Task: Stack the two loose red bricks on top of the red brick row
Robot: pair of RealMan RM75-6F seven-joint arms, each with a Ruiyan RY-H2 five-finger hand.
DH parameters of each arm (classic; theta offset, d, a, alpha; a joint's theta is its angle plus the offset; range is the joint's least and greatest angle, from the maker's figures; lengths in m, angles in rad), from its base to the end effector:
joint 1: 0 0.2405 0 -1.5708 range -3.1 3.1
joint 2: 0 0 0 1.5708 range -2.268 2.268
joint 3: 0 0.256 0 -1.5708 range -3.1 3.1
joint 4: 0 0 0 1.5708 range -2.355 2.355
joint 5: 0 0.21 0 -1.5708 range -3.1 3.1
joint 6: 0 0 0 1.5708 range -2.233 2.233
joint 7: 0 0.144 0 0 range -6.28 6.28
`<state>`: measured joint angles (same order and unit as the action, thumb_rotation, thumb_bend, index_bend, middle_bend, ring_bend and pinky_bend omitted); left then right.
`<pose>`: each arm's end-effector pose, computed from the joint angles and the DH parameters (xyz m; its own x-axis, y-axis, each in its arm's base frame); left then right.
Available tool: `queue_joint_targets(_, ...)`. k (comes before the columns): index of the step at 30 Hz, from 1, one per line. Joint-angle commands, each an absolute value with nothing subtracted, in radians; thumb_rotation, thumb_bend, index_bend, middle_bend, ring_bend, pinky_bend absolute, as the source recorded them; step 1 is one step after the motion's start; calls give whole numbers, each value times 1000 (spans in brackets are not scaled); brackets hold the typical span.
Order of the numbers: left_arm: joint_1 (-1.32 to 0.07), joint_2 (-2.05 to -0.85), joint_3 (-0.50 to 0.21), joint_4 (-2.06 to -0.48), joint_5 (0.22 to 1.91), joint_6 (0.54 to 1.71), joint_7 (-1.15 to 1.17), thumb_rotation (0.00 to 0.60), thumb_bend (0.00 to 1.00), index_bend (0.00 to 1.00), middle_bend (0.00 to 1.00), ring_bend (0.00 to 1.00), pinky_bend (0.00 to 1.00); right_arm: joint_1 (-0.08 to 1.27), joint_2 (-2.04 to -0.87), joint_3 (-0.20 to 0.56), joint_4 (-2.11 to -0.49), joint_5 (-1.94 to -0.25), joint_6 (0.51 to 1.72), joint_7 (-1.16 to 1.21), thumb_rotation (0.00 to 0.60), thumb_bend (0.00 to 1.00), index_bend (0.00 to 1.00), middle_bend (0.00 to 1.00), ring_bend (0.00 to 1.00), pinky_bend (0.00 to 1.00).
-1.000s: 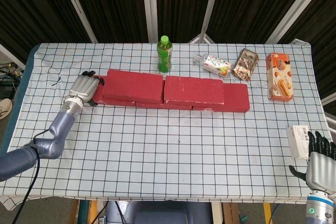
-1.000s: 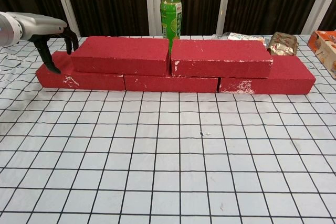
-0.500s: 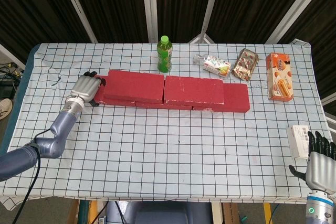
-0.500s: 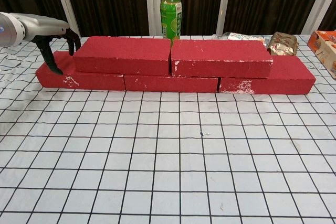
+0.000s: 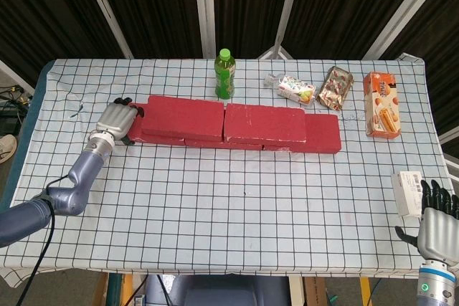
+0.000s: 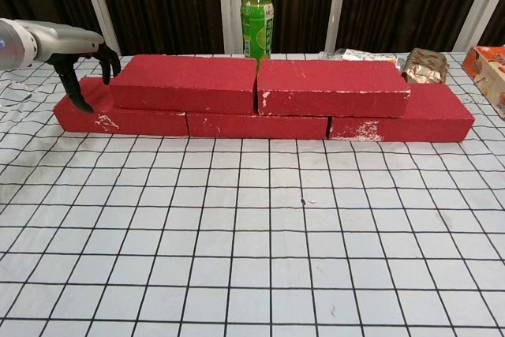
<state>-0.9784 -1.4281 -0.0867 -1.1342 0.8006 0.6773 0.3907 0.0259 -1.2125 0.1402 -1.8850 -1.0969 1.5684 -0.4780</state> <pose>-0.1962 0.4483 0.0482 0.6776 0.2928 0.6747 0.7349 -0.2326 -0.6371 -0.3034 -0.1656 0.1418 0.4559 -0.0623 0.8879 -0.8008 0.4066 0.4397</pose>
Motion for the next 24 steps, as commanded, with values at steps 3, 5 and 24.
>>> queue_joint_targets(3,-978,-1428,-89,-1134,809,673,388,600,128,309,309,112,135,25,-1214,138,-1887,-1100,1571,-480,600,193,0,0,0,0)
queue_joint_targets(5,-977,-1426,-90,-1135,812,670,386,600,128,309,309,112,134,25,-1214,139,-1887,-1099,1573,-481,600,193,0,0,0,0)
queue_joint_targets(24,-942,-1352,-94,-1186,841,689,357,600,126,345,288,108,128,25,-1214,136,-1891,-1098,1574,-483,600,193,0,0,0,0)
